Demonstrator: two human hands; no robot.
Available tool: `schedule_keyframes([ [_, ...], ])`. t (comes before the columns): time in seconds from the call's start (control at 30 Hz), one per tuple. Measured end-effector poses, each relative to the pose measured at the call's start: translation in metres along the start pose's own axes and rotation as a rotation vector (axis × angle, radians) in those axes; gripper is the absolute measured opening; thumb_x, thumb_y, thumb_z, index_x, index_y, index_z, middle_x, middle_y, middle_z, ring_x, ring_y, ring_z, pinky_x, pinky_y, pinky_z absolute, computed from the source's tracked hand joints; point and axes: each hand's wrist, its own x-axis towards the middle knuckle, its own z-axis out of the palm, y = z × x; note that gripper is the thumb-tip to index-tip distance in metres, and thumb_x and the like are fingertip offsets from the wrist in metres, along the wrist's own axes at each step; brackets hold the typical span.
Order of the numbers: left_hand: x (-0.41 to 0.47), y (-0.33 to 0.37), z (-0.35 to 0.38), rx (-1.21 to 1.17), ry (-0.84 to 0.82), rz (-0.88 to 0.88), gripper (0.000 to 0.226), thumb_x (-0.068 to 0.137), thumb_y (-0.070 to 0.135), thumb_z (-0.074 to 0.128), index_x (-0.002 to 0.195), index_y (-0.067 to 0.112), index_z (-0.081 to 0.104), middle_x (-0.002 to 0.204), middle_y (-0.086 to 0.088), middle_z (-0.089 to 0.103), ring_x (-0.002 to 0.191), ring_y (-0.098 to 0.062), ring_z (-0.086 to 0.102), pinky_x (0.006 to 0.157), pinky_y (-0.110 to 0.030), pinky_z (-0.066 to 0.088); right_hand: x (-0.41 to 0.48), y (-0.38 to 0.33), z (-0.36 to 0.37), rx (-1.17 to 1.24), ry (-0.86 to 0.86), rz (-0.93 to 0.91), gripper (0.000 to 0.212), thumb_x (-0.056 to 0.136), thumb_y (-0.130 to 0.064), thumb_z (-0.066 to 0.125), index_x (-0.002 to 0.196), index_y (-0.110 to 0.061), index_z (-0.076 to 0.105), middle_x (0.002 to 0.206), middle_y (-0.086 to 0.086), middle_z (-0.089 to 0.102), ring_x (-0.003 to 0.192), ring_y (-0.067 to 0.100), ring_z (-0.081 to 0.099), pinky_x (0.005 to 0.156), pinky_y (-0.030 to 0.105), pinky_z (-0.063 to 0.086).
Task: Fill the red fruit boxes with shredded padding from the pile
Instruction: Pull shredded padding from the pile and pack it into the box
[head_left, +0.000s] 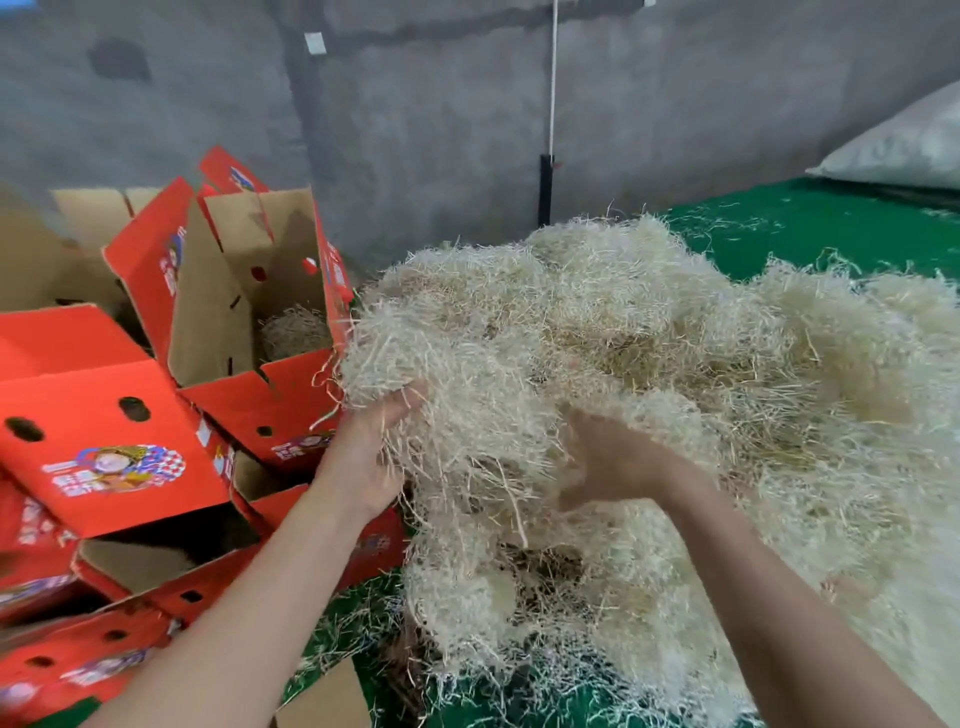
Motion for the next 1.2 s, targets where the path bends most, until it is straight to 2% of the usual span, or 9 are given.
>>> schedule_keyframes([
  [0.07, -0.005, -0.002, -0.006, -0.001, -0.015, -0.047, 0.012, 0.063, 0.021, 0.068, 0.054, 0.017, 0.075, 0.067, -0.002, 0.069, 0.059, -0.017, 0.065, 0.058, -0.029, 0.055, -0.004, -0.020, -0.018, 0.131, 0.211, -0.131, 0.118, 0.061, -0.044, 0.076, 0.147, -0.030, -0.003, 0.153, -0.008, 0.012, 0.140, 0.017, 0.013, 0.115, 0.043, 0.018],
  [0.13, -0.010, -0.003, -0.007, -0.003, -0.071, -0.067, 0.015, 0.050, 0.028, 0.080, 0.058, 0.017, 0.074, 0.076, -0.004, 0.063, 0.069, -0.021, 0.059, 0.067, -0.035, 0.048, -0.002, -0.045, -0.021, 0.307, 0.314, -0.225, 0.104, 0.070, -0.025, 0.071, 0.145, -0.036, -0.001, 0.151, -0.007, 0.015, 0.133, 0.013, 0.026, 0.109, 0.043, 0.032],
  [0.27, -0.014, -0.002, -0.009, -0.102, -0.075, -0.069, 0.011, 0.056, 0.022, 0.074, 0.063, 0.014, 0.072, 0.072, -0.008, 0.052, 0.064, -0.021, 0.052, 0.065, -0.033, 0.045, 0.012, -0.053, -0.001, 0.251, 0.240, -0.136, 0.040, 0.081, -0.007, 0.058, 0.111, -0.019, 0.035, 0.079, 0.001, 0.052, 0.064, 0.008, 0.051, 0.050, 0.020, 0.046],
  [0.5, -0.015, -0.017, -0.023, -0.101, 0.064, -0.055, 0.017, 0.083, 0.006, 0.051, 0.091, 0.014, 0.065, 0.077, -0.005, 0.070, 0.067, -0.022, 0.068, 0.069, -0.040, 0.055, -0.012, 0.025, 0.017, -0.063, 0.140, 0.288, 0.059, 0.083, -0.020, 0.055, 0.137, -0.012, 0.033, 0.107, 0.005, 0.060, 0.091, 0.020, 0.059, 0.080, 0.032, 0.053],
  [0.73, -0.013, -0.004, -0.020, -0.067, 0.064, -0.083, 0.018, 0.089, 0.008, 0.047, 0.102, 0.008, 0.059, 0.079, -0.008, 0.066, 0.065, -0.022, 0.067, 0.067, -0.036, 0.057, -0.045, -0.019, -0.026, 0.065, 0.409, 0.030, 0.051, 0.070, -0.034, 0.077, 0.113, -0.028, 0.051, 0.121, -0.004, 0.053, 0.113, 0.019, 0.051, 0.096, 0.036, 0.044],
  [0.8, -0.012, -0.003, -0.015, -0.027, 0.081, -0.073, 0.023, 0.090, 0.004, 0.046, 0.110, 0.005, 0.057, 0.084, -0.010, 0.064, 0.068, -0.022, 0.064, 0.063, -0.032, 0.056, -0.052, -0.050, -0.020, 0.183, 0.217, -0.188, 0.023, 0.074, -0.031, 0.075, 0.087, -0.032, 0.056, 0.097, -0.013, 0.059, 0.086, 0.004, 0.058, 0.074, 0.017, 0.047],
  [0.9, -0.010, -0.003, -0.011, -0.005, 0.097, -0.061, 0.050, 0.088, -0.003, 0.046, 0.137, 0.004, 0.039, 0.109, -0.016, 0.058, 0.083, -0.027, 0.062, 0.065, -0.034, 0.052, -0.032, -0.084, 0.030, 0.092, -0.191, -0.326, 0.050, 0.078, -0.027, 0.070, 0.125, -0.027, 0.051, 0.127, -0.007, 0.054, 0.115, 0.010, 0.050, 0.105, 0.033, 0.035],
  [1.0, -0.008, -0.006, -0.015, -0.028, 0.140, -0.042, 0.074, 0.084, -0.013, 0.047, 0.146, 0.022, 0.027, 0.130, -0.016, 0.050, 0.098, -0.029, 0.062, 0.061, -0.035, 0.053, 0.001, -0.091, 0.078, 0.059, -0.221, -0.131, 0.081, 0.077, -0.027, 0.072, 0.144, -0.024, 0.026, 0.141, 0.005, 0.043, 0.127, 0.025, 0.041, 0.109, 0.038, 0.029],
  [1.2, -0.020, -0.043, -0.041, 0.519, 0.268, -0.102, 0.056, 0.084, -0.011, 0.047, 0.132, 0.016, 0.046, 0.111, -0.005, 0.060, 0.102, -0.022, 0.057, 0.090, -0.042, 0.047, 0.030, -0.074, 0.118, -0.120, -0.392, 0.129, 0.061, 0.086, -0.045, 0.057, 0.134, -0.010, 0.042, 0.138, 0.009, 0.043, 0.124, 0.030, 0.043, 0.102, 0.041, 0.037],
])
